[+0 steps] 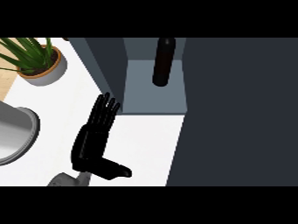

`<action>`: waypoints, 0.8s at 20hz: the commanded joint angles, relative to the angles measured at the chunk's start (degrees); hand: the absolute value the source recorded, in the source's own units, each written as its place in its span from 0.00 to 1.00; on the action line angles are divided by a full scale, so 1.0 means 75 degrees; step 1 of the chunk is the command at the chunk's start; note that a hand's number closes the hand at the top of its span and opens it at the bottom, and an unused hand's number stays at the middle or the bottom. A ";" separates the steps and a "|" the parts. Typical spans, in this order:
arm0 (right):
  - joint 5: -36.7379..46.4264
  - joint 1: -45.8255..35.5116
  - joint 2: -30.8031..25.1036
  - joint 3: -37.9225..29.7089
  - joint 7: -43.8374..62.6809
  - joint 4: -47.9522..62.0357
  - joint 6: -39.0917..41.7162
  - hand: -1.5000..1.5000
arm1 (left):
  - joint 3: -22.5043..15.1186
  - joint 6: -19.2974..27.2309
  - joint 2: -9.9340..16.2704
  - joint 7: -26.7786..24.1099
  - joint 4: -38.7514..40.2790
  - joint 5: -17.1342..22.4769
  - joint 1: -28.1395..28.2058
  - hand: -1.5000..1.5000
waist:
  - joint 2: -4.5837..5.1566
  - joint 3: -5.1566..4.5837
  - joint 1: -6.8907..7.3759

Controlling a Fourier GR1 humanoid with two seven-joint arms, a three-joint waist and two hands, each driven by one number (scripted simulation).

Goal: Pick up the wine, place it into the cabinet and close the cabinet

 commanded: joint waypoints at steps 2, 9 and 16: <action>-0.0723 0.0508 -0.0481 0.0254 0.0571 -0.1819 0.0598 0.00 | 0.0385 -0.0294 0.0561 -0.0042 -0.0522 0.0133 0.0431 0.00 | 0.0016 0.0001 -0.0047; -0.0336 0.0531 -0.1200 0.1349 0.0153 -0.1878 0.1768 1.00 | 0.1089 -0.0695 0.1167 -0.0335 -0.0727 0.0314 0.0794 0.00 | -0.0002 -0.0006 -0.0102; 0.0122 -0.0210 -0.0524 0.1897 0.0246 -0.1116 0.1684 1.00 | 0.1977 -0.1411 0.2157 0.0092 -0.1254 0.0957 0.1265 0.00 | 0.0030 -0.0002 0.0045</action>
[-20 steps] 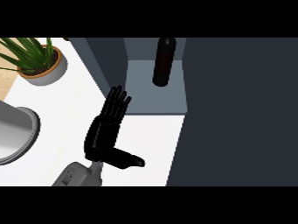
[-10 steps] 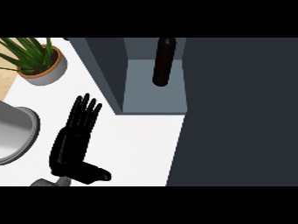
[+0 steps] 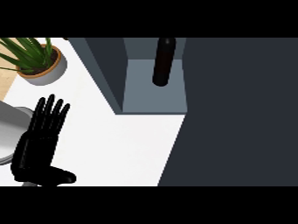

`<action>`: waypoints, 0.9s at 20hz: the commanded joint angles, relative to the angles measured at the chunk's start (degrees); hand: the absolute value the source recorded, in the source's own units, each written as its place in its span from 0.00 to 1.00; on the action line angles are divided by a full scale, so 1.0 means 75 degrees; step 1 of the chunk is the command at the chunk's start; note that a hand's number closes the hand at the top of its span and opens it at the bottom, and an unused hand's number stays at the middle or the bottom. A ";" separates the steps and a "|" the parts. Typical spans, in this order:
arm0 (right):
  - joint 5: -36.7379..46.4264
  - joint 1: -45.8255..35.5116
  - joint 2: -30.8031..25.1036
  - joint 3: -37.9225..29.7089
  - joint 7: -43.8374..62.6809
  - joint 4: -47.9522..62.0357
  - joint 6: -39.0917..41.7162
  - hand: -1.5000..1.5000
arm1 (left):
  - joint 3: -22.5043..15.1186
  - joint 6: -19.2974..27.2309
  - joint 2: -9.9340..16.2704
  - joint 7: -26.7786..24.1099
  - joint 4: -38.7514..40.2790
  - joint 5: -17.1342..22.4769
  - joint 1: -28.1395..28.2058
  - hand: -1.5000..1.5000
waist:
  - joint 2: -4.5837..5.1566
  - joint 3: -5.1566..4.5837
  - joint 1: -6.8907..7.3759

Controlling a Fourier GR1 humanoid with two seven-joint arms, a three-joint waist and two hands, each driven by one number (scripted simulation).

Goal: Pick up the wine, place it into the cabinet and close the cabinet

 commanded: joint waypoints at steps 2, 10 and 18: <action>0.0188 -0.0052 0.0151 0.0665 0.0989 -0.1925 -0.0157 1.00 | 0.0579 -0.0433 0.0646 0.0158 -0.0527 0.0416 0.0537 0.00 | -0.0027 -0.0010 0.0071; 0.0248 -0.1119 0.0919 0.1181 0.1686 -0.1282 -0.0169 1.00 | 0.1108 -0.1242 0.1050 0.0273 -0.0135 0.0774 0.0585 0.00 | 0.0008 -0.0017 0.0142; -0.0342 -0.2120 0.1686 0.1086 0.2003 -0.0614 -0.0056 1.00 | 0.1398 -0.1600 0.1186 0.0381 0.0491 0.0950 0.0020 0.00 | 0.0086 -0.0037 0.0249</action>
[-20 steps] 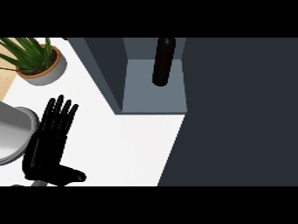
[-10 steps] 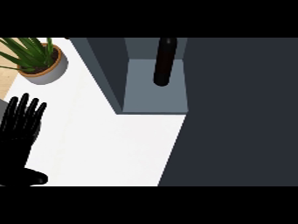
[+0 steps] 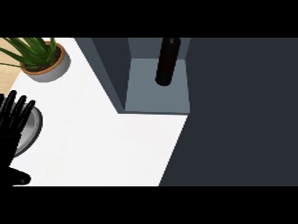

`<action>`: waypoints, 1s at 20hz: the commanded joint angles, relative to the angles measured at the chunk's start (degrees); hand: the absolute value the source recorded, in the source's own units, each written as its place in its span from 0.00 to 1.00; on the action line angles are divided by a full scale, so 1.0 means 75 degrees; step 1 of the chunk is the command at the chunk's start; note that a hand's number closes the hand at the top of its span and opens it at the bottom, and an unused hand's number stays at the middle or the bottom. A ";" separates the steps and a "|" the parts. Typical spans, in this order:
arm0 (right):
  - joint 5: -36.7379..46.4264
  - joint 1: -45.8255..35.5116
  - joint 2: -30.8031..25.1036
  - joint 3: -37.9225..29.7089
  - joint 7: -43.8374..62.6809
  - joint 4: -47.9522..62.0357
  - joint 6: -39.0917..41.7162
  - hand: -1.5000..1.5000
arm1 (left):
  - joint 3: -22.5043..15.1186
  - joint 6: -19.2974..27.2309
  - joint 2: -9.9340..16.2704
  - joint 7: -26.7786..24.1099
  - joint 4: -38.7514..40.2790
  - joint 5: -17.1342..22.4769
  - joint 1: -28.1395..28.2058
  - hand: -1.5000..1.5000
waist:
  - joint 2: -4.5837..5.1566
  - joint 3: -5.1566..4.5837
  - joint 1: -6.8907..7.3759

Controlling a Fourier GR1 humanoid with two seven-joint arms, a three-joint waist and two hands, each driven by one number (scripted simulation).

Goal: Pick up the wine, place it into the cabinet and close the cabinet

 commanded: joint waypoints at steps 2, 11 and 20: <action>-0.0493 -0.0903 0.1283 0.0874 0.1073 -0.0813 -0.0295 1.00 | 0.0165 -0.0327 0.0144 0.0033 0.0337 0.0074 -0.0092 0.00 | 0.0039 -0.0015 0.0098; -0.0585 -0.2888 0.2625 0.0652 0.2309 0.0412 -0.0400 1.00 | 0.0272 -0.0477 0.0317 0.0319 0.0198 0.0278 -0.0350 0.00 | 0.0023 -0.0039 0.0431; -0.0449 -0.7074 0.5259 -0.0004 0.3834 0.3743 -0.1453 1.00 | 0.0595 -0.0565 0.0372 0.0374 0.0435 0.0376 -0.0296 0.00 | 0.0001 0.0010 0.0211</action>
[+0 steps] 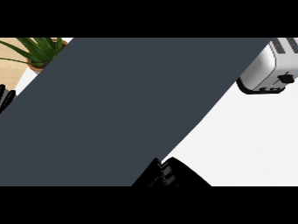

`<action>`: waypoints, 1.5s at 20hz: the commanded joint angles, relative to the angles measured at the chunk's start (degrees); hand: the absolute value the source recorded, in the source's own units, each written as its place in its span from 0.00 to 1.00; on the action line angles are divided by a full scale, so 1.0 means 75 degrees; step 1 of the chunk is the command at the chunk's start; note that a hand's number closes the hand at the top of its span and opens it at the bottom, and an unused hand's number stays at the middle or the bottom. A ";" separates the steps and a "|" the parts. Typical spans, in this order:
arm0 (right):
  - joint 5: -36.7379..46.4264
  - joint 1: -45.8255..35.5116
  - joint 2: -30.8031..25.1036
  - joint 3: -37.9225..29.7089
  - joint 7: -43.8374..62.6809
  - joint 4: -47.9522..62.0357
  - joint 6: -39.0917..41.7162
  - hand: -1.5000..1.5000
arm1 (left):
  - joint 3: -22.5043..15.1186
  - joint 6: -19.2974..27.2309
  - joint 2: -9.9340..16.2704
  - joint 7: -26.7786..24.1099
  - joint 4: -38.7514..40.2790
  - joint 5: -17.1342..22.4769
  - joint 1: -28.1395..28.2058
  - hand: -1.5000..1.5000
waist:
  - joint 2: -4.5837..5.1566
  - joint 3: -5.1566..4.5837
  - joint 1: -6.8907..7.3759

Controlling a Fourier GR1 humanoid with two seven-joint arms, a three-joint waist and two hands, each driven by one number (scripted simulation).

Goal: Pick up the wine, place it into the cabinet and close the cabinet

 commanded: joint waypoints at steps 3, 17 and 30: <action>-0.0643 -0.2933 0.0984 -0.0571 0.0428 0.2343 -0.1058 1.00 | 0.0409 -0.0428 0.0174 -0.0017 0.0346 0.0217 0.0084 0.00 | 0.0000 0.0018 -0.0075; -0.2404 -0.3411 0.1017 -0.1882 -0.1758 0.5601 -0.0510 1.00 | 0.0679 0.0005 -0.0034 0.0604 -0.0096 0.0007 0.0060 0.00 | 0.0006 0.0045 -0.0291; -0.2023 -0.3366 0.0608 -0.2857 -0.2481 0.7145 0.0913 1.00 | 0.1018 -0.0393 -0.0267 0.0511 0.0283 -0.0205 -0.0091 0.00 | 0.0000 0.0043 -0.0341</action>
